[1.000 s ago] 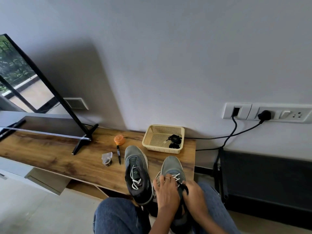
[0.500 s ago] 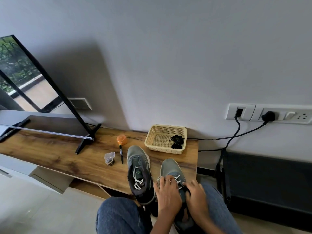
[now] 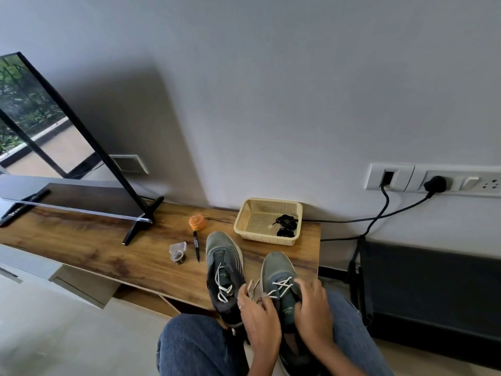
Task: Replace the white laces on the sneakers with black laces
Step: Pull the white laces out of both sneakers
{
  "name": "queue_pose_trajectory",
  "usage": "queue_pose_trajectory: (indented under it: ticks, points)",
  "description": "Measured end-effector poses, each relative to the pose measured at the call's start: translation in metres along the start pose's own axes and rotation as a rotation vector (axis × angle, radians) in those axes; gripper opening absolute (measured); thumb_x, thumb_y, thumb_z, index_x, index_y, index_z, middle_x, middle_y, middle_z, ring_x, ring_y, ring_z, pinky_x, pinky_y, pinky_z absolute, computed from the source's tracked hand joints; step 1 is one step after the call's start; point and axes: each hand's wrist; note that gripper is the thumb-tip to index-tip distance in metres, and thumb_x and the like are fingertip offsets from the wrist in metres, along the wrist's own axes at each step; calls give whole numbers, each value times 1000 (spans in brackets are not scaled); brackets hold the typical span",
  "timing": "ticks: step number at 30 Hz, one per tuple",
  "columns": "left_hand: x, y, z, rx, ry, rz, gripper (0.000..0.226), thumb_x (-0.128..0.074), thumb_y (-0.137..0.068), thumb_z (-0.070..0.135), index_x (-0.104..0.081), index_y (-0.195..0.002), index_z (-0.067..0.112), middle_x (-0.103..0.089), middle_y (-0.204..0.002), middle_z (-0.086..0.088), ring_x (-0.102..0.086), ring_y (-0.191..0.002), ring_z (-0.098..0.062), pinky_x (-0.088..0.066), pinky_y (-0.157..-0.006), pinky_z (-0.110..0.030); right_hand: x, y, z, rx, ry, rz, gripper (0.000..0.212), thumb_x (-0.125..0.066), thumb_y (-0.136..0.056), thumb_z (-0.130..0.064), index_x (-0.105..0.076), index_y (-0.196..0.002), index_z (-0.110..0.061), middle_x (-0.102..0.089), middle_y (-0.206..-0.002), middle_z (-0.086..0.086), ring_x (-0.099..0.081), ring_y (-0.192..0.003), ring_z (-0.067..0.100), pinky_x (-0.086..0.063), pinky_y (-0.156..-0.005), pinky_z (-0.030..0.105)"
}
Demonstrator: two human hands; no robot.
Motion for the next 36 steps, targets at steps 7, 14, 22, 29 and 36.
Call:
queue_pose_trajectory:
  ticks: [7, 14, 22, 29, 36]
  points:
    - [-3, 13, -14, -120, -326, -303, 51, -43, -100, 37, -34, -148, 22, -26, -157, 5, -24, -143, -13, -21, -113, -24, -8, -12, -2, 394, 239, -9, 32, -90, -50, -29, -68, -74, -33, -55, -83, -14, -39, -82, 10, -35, -62, 24]
    - [0, 9, -16, -127, -368, -353, 50, -31, -104, 37, -25, -152, 26, -22, -159, 9, -28, -142, -11, -30, -107, -26, -5, -19, 0, 360, -17, -66, 16, -71, -82, -14, -59, -73, -19, -51, -81, -10, -49, -77, 13, -43, -63, 24]
    - [-1, 10, -19, -219, -328, -304, 48, -36, -104, 32, -32, -150, 19, -27, -158, 6, -22, -145, -9, -19, -113, -18, 18, -28, 6, -349, -499, -37, 16, -59, -88, -12, -54, -73, -11, -62, -82, 9, -63, -79, 28, -51, -71, 42]
    - [-10, 2, -23, -274, -255, -368, 48, -38, -104, 27, -33, -150, 17, -31, -155, 4, -25, -143, -10, -17, -109, -13, 17, -15, -8, 285, 182, -91, 29, -64, -84, -24, -60, -113, -26, -51, -116, -9, -46, -111, 16, -42, -86, 38]
    - [-23, -13, -22, -223, -180, -366, 49, -39, -103, 20, -30, -151, 13, -29, -157, 0, -23, -145, -12, -17, -114, -19, -8, -30, -10, 373, 368, 10, 21, -85, -61, -27, -67, -68, -33, -59, -84, -13, -40, -88, 14, -38, -65, 34]
Point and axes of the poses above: each hand's wrist, its own y-axis away from the middle knuckle, its own x-axis out of the back of the hand, z = x × y
